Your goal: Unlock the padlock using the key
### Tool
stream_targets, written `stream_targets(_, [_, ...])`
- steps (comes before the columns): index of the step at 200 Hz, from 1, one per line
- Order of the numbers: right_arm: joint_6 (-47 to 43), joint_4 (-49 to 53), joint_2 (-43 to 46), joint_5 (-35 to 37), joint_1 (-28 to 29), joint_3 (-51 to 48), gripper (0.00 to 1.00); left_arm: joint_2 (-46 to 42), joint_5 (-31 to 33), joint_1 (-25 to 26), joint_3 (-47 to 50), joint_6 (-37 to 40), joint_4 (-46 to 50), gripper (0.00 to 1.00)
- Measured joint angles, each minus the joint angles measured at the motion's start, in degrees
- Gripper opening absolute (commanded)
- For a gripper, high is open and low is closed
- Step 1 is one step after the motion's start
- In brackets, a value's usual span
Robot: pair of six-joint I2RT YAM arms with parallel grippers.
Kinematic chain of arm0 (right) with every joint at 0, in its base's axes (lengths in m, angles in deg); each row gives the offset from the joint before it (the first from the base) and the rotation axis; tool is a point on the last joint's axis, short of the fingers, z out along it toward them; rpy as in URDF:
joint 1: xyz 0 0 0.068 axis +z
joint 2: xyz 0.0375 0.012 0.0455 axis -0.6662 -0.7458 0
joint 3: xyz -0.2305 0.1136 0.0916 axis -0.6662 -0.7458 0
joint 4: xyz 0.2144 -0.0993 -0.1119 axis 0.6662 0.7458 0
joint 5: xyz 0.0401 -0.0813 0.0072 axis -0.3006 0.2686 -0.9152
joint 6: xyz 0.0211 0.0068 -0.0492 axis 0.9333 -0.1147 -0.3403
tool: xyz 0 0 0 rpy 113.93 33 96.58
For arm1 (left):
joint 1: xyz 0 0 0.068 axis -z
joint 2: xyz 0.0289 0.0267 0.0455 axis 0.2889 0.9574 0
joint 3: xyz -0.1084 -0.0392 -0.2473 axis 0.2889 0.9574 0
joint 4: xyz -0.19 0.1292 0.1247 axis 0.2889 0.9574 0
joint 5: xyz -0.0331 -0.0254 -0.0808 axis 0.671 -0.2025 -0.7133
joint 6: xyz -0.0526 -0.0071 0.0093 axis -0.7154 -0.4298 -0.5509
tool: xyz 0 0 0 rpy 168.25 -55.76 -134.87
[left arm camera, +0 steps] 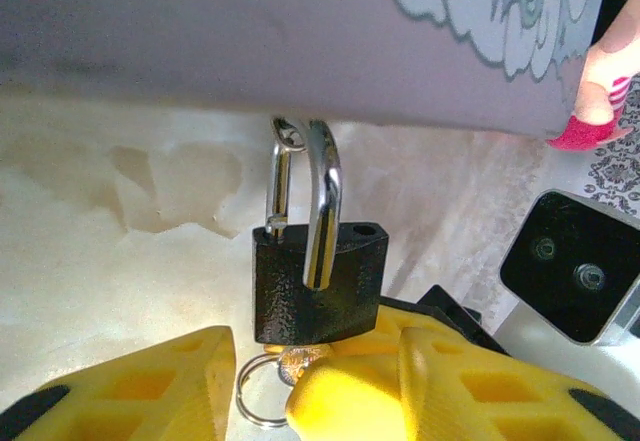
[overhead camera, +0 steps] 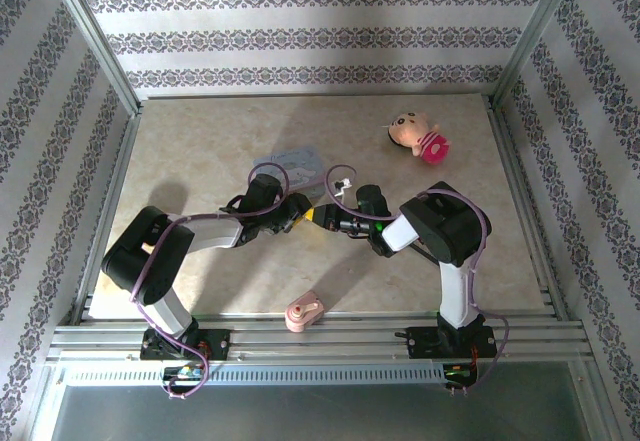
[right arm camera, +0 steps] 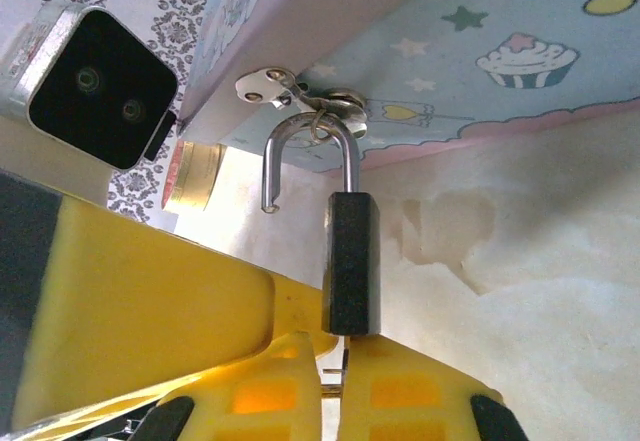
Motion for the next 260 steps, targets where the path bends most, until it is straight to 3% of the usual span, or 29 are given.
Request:
stream_targets(26, [0.61, -0.85, 0.00, 0.57, 0.02, -0.11, 0.00, -0.96, -0.02, 0.00, 0.52, -0.15, 0.00, 0.64])
stream_targets(70, [1.05, -1.20, 0.00, 2.29, 0.02, -0.11, 0.00, -4.24, -0.07, 0.04, 0.55, 1.44, 0.13, 1.00])
stream_targets(151, [-0.52, 2.12, 0.79, 4.70, 0.85, -0.09, 0.00, -8.39, 3.34, 0.04, 0.42, 6.19, 5.53, 0.99])
stream_targets(202, [-2.60, 6.10, 2.82, 7.39, 2.32, 0.02, 0.00, -14.97, 10.14, 0.04, 0.42, 10.14, 11.50, 0.99])
stream_targets(260, [-9.29, 21.68, 9.05, 15.13, 5.92, 2.75, 0.00, -24.39, 18.62, 0.04, 1.14, 15.76, 14.71, 0.99])
